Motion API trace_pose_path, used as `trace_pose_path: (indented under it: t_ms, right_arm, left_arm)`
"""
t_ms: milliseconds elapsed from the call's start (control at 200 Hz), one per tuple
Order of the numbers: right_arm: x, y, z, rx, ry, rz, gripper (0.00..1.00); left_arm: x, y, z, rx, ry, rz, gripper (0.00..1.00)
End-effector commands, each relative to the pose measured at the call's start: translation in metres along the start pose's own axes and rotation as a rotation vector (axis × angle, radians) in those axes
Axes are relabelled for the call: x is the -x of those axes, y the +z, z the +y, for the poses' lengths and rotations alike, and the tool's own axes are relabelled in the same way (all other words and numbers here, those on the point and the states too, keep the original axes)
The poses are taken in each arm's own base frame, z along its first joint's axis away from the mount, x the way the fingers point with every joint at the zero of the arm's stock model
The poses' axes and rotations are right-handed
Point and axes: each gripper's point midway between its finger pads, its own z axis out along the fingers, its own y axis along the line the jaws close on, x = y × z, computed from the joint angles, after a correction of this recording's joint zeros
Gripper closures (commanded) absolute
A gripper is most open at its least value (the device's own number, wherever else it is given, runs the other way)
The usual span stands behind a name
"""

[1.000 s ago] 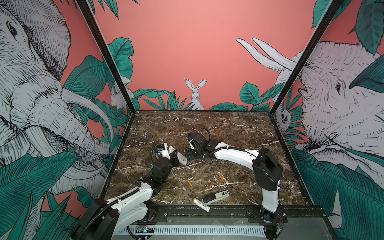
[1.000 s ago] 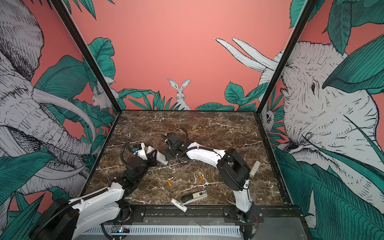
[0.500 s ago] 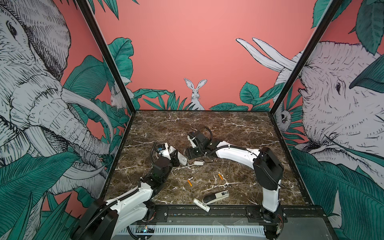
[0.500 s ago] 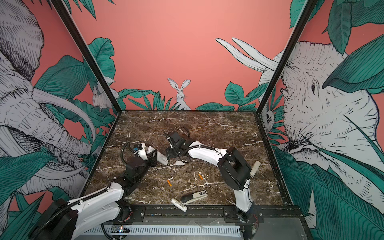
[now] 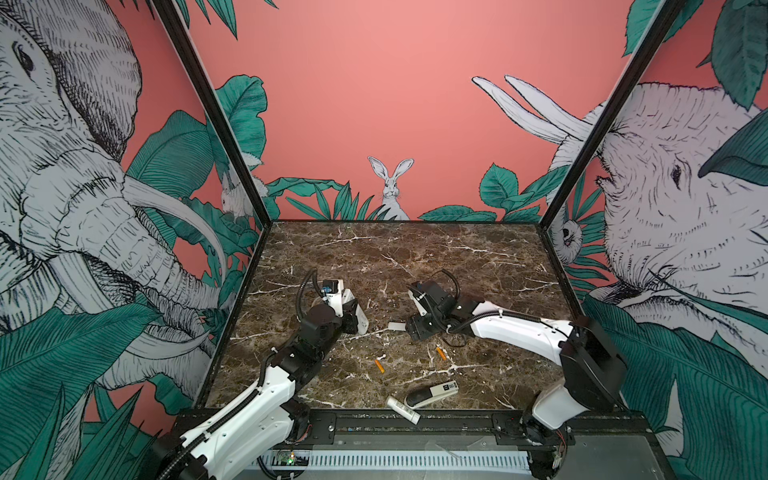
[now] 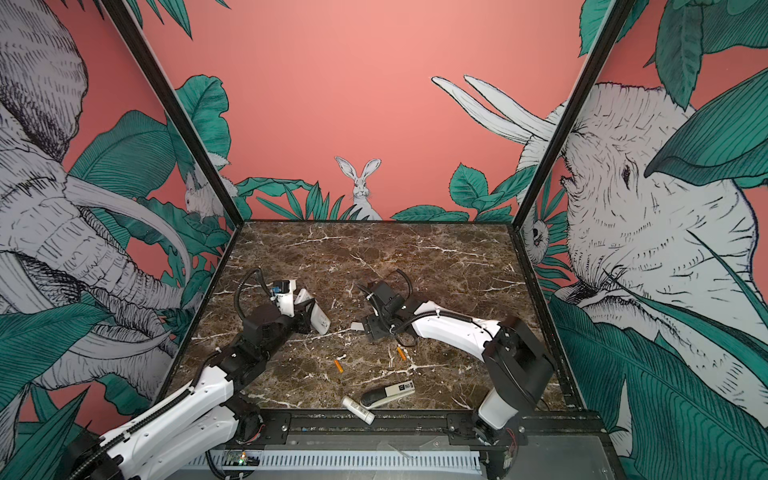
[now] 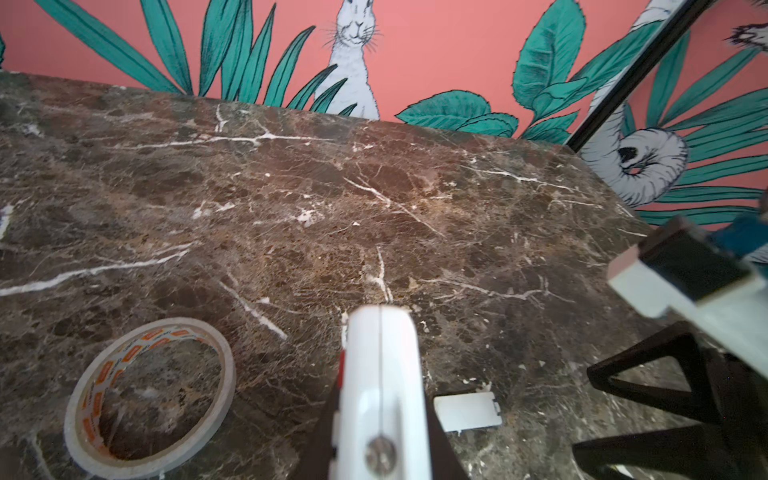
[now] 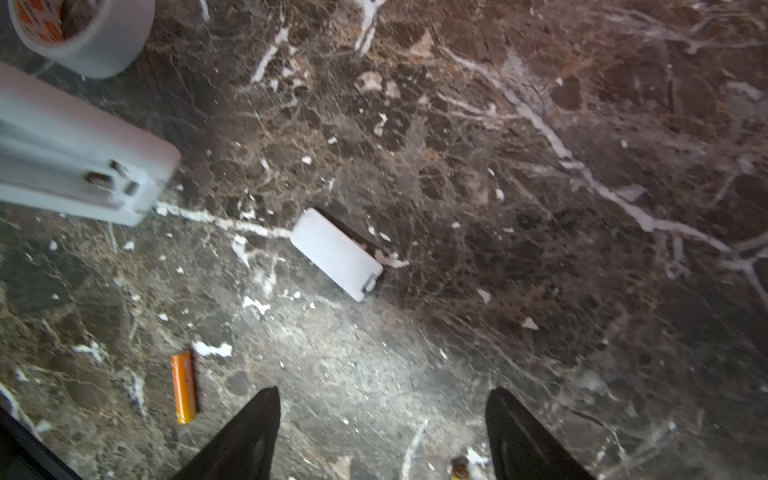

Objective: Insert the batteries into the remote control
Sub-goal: 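Release the remote and move the right gripper over the orange batteries, then grasp an orange battery upright with the right gripper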

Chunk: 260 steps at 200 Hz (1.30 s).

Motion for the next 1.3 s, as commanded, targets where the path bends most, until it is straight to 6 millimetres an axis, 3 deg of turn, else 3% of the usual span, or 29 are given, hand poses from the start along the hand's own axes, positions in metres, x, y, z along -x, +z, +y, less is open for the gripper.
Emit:
trace_pose_path:
  t_ms: [0,250,415,570,870,1294]
  right_arm:
    - [-0.018,-0.015,-0.017,-0.062,-0.027,0.009,0.17]
    - [-0.060,-0.027,-0.035,-0.091,-0.054,0.071,0.10]
    - [-0.080,-0.028,-0.042,-0.095,-0.027,0.096,0.18]
    - [-0.094,-0.021,-0.038,-0.059,0.007,0.120,0.31]
    - [-0.105,-0.009,-0.036,-0.032,0.021,0.121,0.47]
    - [-0.102,0.008,-0.031,-0.018,-0.011,0.141,0.67]
  left_arm:
    - [0.015,-0.010,-0.018,-0.109,0.031,0.026,1.00]
    - [0.040,-0.022,-0.047,-0.325,-0.004,0.052,1.00]
    - [0.054,-0.030,-0.070,-0.467,0.003,0.031,1.00]
    - [0.062,-0.030,-0.079,-0.529,-0.016,0.007,1.00]
    - [0.069,-0.027,-0.075,-0.534,-0.041,-0.016,1.00]
    - [0.059,-0.019,-0.070,-0.530,-0.099,-0.010,1.00]
